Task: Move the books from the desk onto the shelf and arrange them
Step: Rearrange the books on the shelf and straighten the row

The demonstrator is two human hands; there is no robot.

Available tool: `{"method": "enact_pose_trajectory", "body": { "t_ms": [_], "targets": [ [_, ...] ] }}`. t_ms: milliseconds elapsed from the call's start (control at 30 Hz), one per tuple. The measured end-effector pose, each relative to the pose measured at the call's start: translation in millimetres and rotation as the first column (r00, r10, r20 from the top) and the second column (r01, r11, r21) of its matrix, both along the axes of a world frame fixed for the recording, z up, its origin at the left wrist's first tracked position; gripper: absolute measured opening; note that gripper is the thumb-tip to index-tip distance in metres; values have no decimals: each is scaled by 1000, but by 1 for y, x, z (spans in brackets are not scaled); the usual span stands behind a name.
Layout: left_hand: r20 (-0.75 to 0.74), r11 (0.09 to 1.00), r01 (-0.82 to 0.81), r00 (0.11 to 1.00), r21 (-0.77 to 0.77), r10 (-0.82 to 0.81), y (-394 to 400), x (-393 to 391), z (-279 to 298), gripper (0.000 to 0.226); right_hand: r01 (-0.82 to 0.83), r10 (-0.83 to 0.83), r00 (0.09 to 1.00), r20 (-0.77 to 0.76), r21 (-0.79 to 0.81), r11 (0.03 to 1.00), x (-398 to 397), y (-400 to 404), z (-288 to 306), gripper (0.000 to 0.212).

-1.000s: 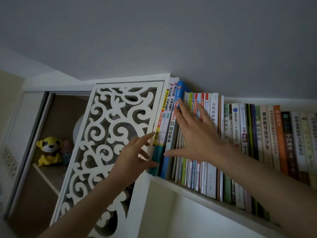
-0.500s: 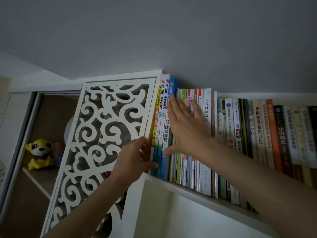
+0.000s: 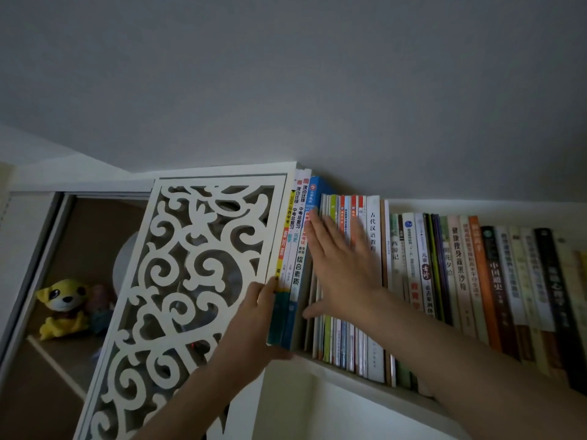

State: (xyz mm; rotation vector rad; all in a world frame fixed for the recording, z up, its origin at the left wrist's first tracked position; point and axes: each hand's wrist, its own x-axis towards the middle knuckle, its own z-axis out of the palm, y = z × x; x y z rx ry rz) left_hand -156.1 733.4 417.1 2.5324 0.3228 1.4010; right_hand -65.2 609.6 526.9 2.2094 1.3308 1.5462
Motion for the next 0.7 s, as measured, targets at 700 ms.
{"method": "enact_pose_trajectory", "body": {
  "t_ms": [700],
  "targets": [
    [-5, 951, -133, 990, 278, 140, -27, 31, 20, 116, -55, 51, 997, 50, 85, 995, 16, -100, -8, 95]
  ]
}}
